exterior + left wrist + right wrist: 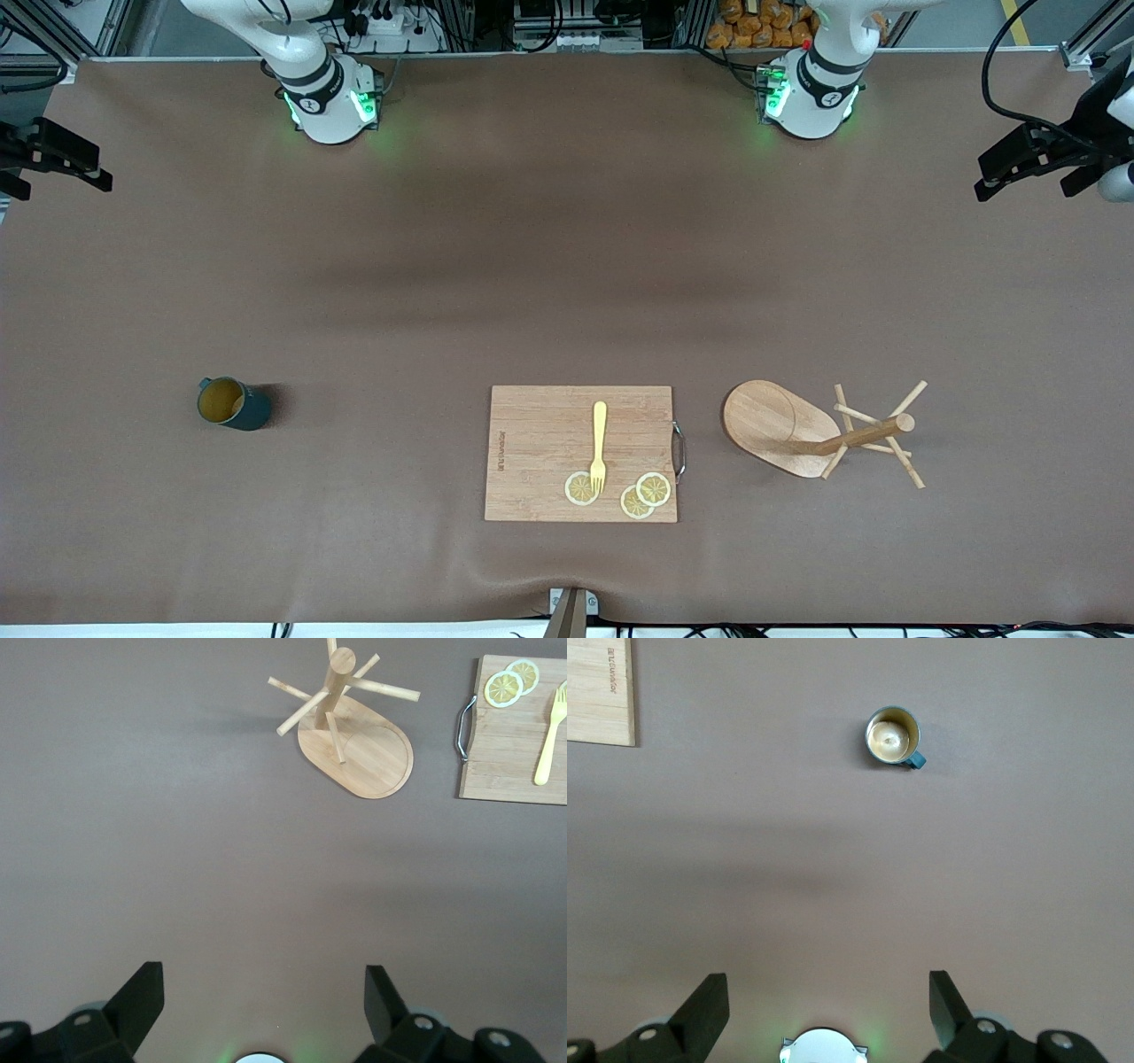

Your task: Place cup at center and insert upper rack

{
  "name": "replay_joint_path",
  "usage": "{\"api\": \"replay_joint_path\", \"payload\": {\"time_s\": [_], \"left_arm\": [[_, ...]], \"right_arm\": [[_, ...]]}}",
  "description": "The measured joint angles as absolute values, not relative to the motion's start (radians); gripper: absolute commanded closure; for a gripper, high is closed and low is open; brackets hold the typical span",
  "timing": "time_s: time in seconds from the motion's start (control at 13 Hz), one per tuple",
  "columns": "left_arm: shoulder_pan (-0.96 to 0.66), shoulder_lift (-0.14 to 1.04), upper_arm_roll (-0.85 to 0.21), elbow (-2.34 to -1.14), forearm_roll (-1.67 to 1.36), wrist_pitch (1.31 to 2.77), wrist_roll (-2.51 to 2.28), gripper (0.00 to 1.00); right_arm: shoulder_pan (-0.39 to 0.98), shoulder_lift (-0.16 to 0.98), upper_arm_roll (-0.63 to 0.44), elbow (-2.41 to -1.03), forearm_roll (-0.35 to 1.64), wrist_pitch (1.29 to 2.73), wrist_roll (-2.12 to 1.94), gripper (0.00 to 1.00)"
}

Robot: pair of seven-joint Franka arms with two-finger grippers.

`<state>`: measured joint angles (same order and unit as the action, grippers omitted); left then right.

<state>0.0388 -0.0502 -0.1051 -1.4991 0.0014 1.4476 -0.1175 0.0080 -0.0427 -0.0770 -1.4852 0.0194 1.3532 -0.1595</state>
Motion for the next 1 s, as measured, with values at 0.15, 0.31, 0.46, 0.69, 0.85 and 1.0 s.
{"api": "replay_joint_path", "payload": {"time_s": [0.15,0.31,0.46,0.69,0.85,1.0], "left_arm": [[0.039,-0.05,-0.104,-1.499,0.001,1.448,-0.118,0.0],[0.039,-0.05,-0.104,-1.499,0.001,1.447,-0.118,0.0],[0.039,-0.05,-0.104,-1.499,0.001,1.447,-0.118,0.0],[0.036,-0.05,-0.104,-1.499,0.001,1.447,-0.118,0.0],[0.036,-0.05,-0.103,-1.499,0.001,1.447,-0.118,0.0],[0.036,-0.049,-0.1,-1.499,0.001,1.447,-0.118,0.0]], "right_arm": [[0.008,-0.05,-0.077,-1.485,0.019,1.353,-0.16,0.0],[0.008,-0.051,-0.076,-1.485,0.019,1.353,-0.16,0.0],[0.008,-0.051,-0.076,-1.485,0.019,1.353,-0.16,0.0],[0.008,-0.047,-0.076,-1.499,0.02,1.38,-0.16,0.0],[0.008,-0.037,-0.076,-1.545,0.02,1.461,-0.16,0.0],[0.009,-0.004,-0.075,-1.588,0.02,1.549,-0.159,0.0]]}}
